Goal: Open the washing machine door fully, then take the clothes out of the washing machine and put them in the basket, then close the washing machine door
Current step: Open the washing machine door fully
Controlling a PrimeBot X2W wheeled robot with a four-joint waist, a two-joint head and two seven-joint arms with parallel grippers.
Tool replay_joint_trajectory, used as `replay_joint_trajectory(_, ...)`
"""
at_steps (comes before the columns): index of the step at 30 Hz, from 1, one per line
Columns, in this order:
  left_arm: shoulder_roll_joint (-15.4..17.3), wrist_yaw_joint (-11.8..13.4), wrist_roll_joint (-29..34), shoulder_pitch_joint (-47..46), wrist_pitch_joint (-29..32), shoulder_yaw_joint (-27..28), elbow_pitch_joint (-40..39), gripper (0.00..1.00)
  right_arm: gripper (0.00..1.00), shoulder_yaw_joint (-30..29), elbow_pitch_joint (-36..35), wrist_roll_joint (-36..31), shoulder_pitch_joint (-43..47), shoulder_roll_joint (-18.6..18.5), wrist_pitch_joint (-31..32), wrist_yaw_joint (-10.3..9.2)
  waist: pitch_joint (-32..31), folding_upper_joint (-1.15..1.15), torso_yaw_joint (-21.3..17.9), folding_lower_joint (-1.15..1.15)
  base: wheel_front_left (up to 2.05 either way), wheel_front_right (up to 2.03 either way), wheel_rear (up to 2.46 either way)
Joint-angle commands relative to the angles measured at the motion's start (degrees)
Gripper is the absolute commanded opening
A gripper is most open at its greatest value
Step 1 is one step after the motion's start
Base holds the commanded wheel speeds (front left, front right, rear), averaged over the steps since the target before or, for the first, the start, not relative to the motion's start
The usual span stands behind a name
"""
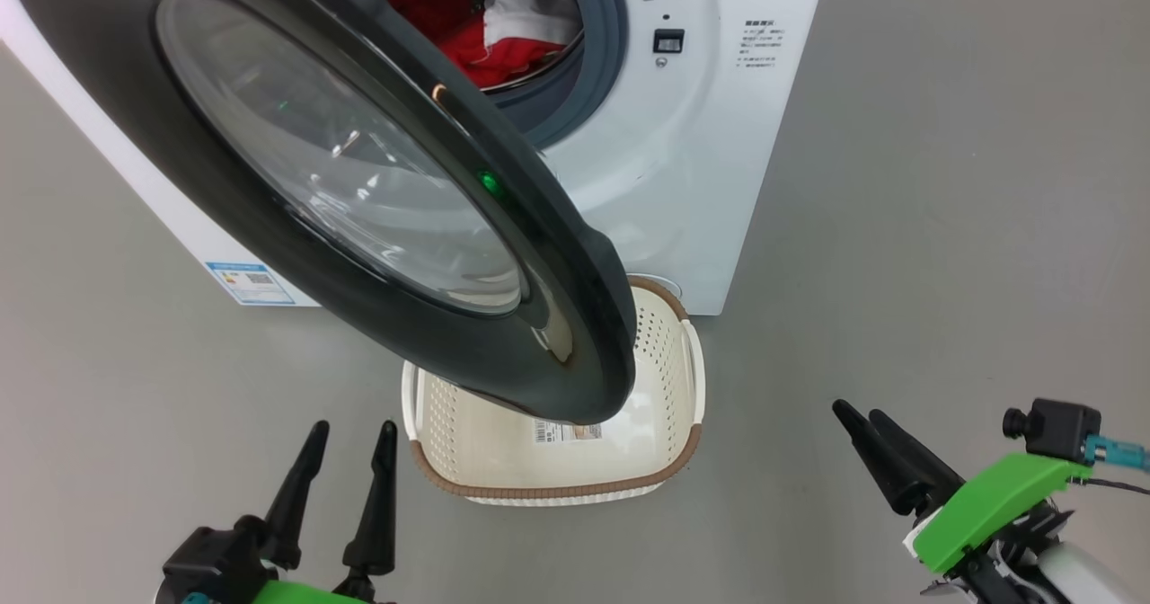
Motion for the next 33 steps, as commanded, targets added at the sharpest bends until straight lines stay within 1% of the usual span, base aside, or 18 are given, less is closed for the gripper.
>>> replay_joint_trajectory(1,0.5,-0.4,0.5,0.2,-0.7,2.2,-1.0,1.00,1.00,1.5,-0.8,-1.5,0.5,-1.4,-2.3,0.44,0.1,0.00,-0.2,0.00,0.00,0.00,0.00)
replay_joint_trajectory(6,0.5,-0.6,0.5,0.2,-0.7,2.6,-0.6,1.00,1.00,5.3,0.0,-4.3,-0.1,-2.7,-9.3,0.44,0.1,0.00,-0.4,0.00,0.00,0.00,0.00)
replay_joint_trajectory(10,0.5,-0.6,0.5,0.2,-0.7,2.8,-0.4,1.00,1.00,6.1,1.0,-9.0,-0.5,-3.3,-11.5,0.44,0.0,0.00,-0.5,0.00,0.00,0.00,0.00)
replay_joint_trajectory(14,0.5,-0.7,0.5,0.2,-0.7,3.1,-0.3,1.00,1.00,0.0,0.3,-15.6,0.6,-1.4,-11.6,0.44,0.0,0.00,-0.7,0.00,0.00,0.00,0.00)
replay_joint_trajectory(15,0.5,-0.7,0.5,0.2,-0.7,3.1,-0.3,1.00,1.00,0.0,0.3,-15.6,0.6,-1.4,-11.6,0.44,0.0,0.00,-0.7,0.00,0.00,0.00,0.00)
replay_joint_trajectory(16,0.5,-0.7,0.5,0.2,-0.7,3.2,-0.2,1.00,1.00,-3.1,-0.3,-19.5,1.8,-0.3,-11.6,0.44,0.0,0.00,-0.7,0.00,0.00,0.00,0.00)
replay_joint_trajectory(23,0.5,-0.8,0.4,0.1,-0.7,3.4,-0.2,1.00,1.00,-15.5,-2.9,-32.9,6.0,4.9,-11.6,0.44,0.1,0.00,-0.5,0.00,0.00,0.00,0.00)
replay_joint_trajectory(28,0.5,-0.8,0.2,-0.2,-0.7,3.3,-0.1,1.00,1.00,-23.9,-5.3,-41.2,8.3,9.5,-11.6,0.44,0.2,0.00,-0.2,0.00,0.00,0.00,0.00)
replay_joint_trajectory(33,0.5,-0.9,0.1,-0.2,-0.7,3.2,0.1,1.00,1.00,-28.8,-8.1,-47.3,10.5,12.8,-11.6,0.44,-0.2,0.00,0.1,0.00,0.00,0.00,0.00)
